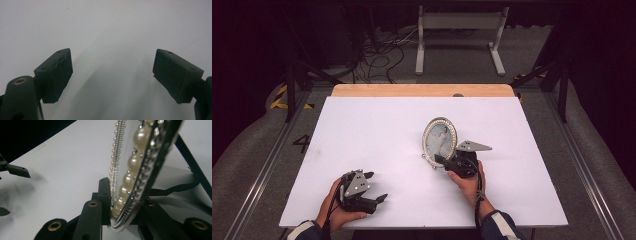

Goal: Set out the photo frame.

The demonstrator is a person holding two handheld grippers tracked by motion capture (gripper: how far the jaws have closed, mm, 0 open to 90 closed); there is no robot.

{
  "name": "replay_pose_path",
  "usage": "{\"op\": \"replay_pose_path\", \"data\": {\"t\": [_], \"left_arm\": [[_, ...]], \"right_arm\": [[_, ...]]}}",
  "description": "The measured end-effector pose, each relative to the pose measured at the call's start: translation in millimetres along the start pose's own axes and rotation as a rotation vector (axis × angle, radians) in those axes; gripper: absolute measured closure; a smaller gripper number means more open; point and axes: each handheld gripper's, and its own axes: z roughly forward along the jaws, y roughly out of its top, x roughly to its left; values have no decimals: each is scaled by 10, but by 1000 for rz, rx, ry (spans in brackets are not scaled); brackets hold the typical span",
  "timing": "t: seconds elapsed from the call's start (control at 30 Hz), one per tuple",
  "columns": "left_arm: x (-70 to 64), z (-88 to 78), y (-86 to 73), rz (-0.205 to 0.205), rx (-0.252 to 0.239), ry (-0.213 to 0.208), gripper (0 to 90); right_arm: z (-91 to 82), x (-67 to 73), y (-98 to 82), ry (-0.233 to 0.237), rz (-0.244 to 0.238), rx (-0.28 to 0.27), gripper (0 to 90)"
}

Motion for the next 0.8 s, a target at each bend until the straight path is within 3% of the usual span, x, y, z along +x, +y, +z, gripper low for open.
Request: {"op": "replay_pose_path", "data": {"t": [0.47,0.6,0.73,0.8], "left_arm": [[-3,2,11,3,-8,-11,165],[6,3,25,-25,-18,-36,161],[26,27,76,-22,-27,-38,160],[58,45,126,-26,-38,-50,165]], "right_arm": [[-38,-71,73,66,-7,74,804],[-64,-87,89,84,-14,99,807],[-80,-100,96,86,-20,109,806],[-80,-83,107,70,-46,115,800]]}}
